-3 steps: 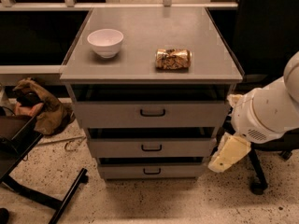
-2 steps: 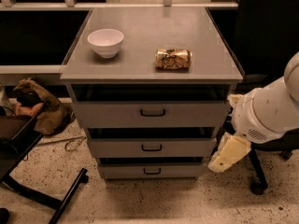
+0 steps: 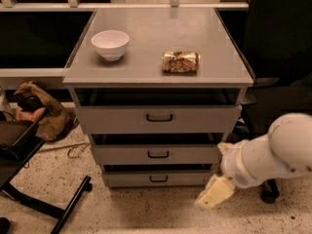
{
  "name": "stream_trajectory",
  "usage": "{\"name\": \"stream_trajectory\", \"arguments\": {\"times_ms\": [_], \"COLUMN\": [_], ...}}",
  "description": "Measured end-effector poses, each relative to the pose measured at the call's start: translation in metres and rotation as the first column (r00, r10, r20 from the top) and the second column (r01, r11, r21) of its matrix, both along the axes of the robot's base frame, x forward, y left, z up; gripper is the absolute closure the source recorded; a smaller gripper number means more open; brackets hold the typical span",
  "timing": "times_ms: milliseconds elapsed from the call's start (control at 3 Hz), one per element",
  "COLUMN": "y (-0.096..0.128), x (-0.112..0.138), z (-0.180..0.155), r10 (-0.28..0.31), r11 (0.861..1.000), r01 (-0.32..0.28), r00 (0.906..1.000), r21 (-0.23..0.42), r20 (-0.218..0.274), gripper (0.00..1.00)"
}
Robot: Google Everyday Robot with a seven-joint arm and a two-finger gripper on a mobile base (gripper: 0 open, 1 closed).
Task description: Open bottom drawer
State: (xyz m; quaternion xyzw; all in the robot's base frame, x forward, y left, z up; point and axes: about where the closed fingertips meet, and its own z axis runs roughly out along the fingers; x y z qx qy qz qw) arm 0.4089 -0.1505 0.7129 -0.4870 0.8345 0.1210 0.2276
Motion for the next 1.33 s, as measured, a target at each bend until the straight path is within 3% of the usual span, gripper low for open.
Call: {"name": "stream_trajectory", "arguments": {"times_ms": [333, 667, 1000, 1333], "y": [0.023, 0.048, 0.048, 0.054], "x": [-0.016, -0.022, -0.022, -0.023], "z": [-0.069, -0.121, -0.121, -0.134], "r10": [-0.013, 0.013, 0.013, 0.011], "r11": [0.993, 0.982, 0.982, 0.981], "r01": [0.022, 0.007, 0.007, 0.003], "r00": [0.9970, 0.9945, 0.9945, 0.9974], "r21": [0.114, 0.188, 0.188, 0.192], "r20": [-0.076, -0.104, -0.104, -0.072], "gripper": [0.00, 0.00, 0.00, 0.00]}}
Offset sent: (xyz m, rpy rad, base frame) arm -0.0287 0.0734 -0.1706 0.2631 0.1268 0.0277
